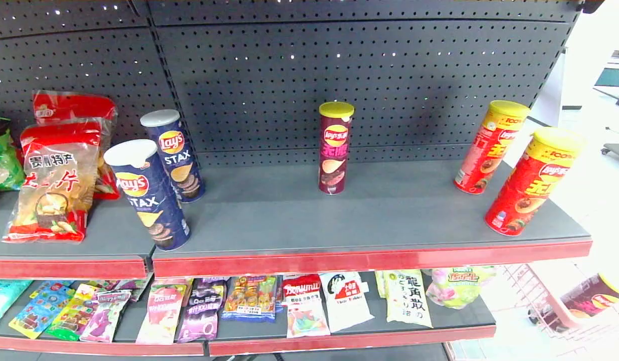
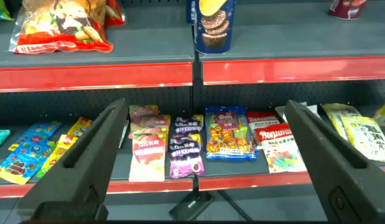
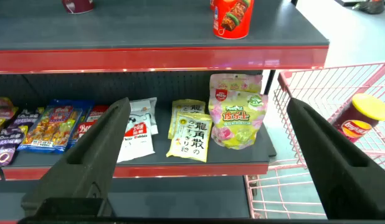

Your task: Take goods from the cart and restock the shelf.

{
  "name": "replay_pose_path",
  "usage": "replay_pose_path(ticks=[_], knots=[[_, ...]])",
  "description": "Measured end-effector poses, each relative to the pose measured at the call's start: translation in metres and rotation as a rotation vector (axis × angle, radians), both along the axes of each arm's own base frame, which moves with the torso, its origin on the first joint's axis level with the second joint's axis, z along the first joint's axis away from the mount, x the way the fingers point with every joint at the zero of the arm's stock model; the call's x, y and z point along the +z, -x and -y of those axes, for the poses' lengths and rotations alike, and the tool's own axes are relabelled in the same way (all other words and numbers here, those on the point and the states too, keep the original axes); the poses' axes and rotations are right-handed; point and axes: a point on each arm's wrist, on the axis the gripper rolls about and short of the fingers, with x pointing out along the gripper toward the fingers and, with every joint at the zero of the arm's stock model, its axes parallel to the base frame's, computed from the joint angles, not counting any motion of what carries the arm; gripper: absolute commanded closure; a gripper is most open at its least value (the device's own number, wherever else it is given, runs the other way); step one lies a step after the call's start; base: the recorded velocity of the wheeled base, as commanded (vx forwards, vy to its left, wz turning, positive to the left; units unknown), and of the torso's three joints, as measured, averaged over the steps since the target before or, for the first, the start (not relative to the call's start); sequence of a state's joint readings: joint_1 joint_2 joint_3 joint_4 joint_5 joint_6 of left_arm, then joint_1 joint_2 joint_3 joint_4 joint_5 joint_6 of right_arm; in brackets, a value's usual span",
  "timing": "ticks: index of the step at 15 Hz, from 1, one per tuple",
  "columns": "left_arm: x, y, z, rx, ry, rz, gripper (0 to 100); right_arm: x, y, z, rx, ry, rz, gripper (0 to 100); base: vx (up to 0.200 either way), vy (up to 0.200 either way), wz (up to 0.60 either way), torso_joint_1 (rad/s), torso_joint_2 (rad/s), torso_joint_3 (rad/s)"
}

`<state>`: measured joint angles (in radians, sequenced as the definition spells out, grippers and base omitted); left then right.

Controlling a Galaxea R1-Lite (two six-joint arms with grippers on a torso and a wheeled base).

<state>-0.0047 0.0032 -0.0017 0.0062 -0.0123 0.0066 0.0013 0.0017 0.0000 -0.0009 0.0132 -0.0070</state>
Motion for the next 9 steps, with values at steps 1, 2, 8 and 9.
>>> replay_pose_path(ticks=[1,2,8,9], knots=[[0.0,0.0,0.0,0.0,0.0,0.0,0,0.0,0.0,0.0,0.0,0.0,0.0,0,0.0,-0.2,0.0,-0.007,0.0,-0.002],[0.0,0.0,0.0,0.0,0.0,0.0,0,0.0001,0.0,0.0,0.0,0.0,0.001,0,0.0,-0.2,0.0,0.002,0.0,-0.002],[0.0,0.0,0.0,0.0,-0.001,0.0,0,0.0,0.0,0.0,0.001,0.002,0.0,0,0.0,-0.2,0.0,0.007,0.0,0.001],[0.0,0.0,0.0,0.0,-0.001,0.0,0,0.0,0.0,0.0,0.002,0.002,0.0,0,0.0,-0.2,0.0,-0.002,0.01,0.002]])
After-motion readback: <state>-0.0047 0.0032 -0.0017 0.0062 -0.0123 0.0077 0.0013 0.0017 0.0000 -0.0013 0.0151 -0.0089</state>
